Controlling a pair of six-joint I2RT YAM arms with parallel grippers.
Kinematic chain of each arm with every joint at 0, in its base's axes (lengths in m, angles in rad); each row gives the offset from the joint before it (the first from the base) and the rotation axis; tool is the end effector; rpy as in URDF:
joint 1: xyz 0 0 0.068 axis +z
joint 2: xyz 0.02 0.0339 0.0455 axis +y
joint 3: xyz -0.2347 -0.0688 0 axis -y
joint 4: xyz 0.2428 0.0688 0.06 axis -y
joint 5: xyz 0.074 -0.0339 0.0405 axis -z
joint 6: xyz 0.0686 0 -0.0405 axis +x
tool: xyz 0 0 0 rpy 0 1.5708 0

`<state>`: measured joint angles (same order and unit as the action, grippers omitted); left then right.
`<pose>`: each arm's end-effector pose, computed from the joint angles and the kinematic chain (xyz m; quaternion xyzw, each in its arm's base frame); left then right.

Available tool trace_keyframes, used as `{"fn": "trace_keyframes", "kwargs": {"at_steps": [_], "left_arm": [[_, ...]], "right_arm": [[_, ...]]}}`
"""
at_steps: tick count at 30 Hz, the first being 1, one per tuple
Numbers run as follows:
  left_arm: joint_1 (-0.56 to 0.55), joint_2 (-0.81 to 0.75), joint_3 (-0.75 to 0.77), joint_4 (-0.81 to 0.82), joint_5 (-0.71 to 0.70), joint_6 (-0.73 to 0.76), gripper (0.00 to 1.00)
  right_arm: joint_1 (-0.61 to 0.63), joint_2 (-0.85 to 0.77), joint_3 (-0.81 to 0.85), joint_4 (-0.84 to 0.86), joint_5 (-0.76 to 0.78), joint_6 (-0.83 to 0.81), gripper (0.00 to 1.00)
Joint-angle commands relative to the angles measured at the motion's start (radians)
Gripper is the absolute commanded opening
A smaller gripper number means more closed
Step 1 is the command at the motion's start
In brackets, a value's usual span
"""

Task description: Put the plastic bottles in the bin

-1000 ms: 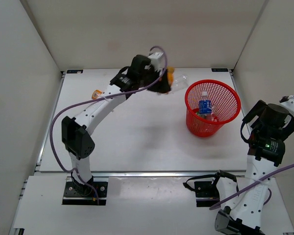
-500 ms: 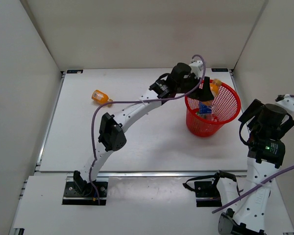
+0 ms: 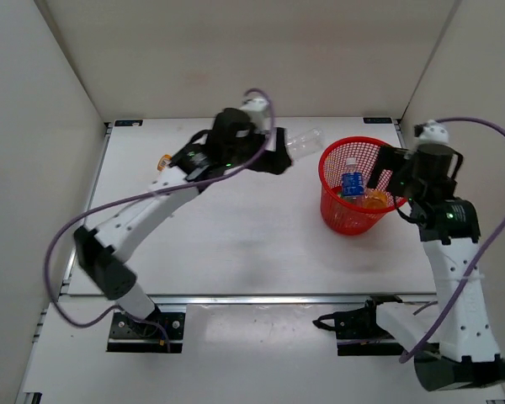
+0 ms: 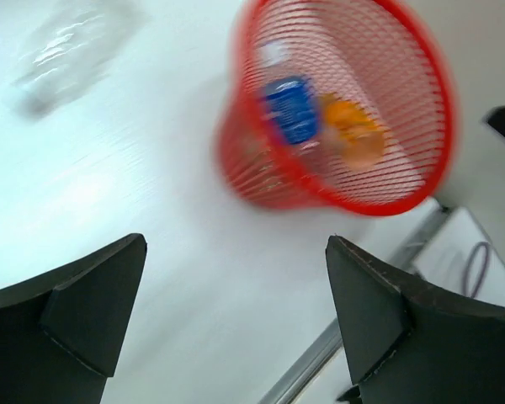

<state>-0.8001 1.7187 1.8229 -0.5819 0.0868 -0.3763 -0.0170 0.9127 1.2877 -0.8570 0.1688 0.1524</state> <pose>0.2857 -0.3028 0.3651 0.2016 0.8297 -0.3190 0.4114 0.2057 -0.0150 0.3783 0.1156 0.8456 -0.0370 0.5198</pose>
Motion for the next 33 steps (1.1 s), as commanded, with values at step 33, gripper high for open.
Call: {"fn": "trace_keyframes", "kwargs": {"at_steps": [33], "left_arm": [[0.662,-0.302,-0.726,0.165,-0.427,-0.466,0.99]], "right_arm": [[0.629,1.003,0.426,0.289,-0.275,-0.186,0.99]]}}
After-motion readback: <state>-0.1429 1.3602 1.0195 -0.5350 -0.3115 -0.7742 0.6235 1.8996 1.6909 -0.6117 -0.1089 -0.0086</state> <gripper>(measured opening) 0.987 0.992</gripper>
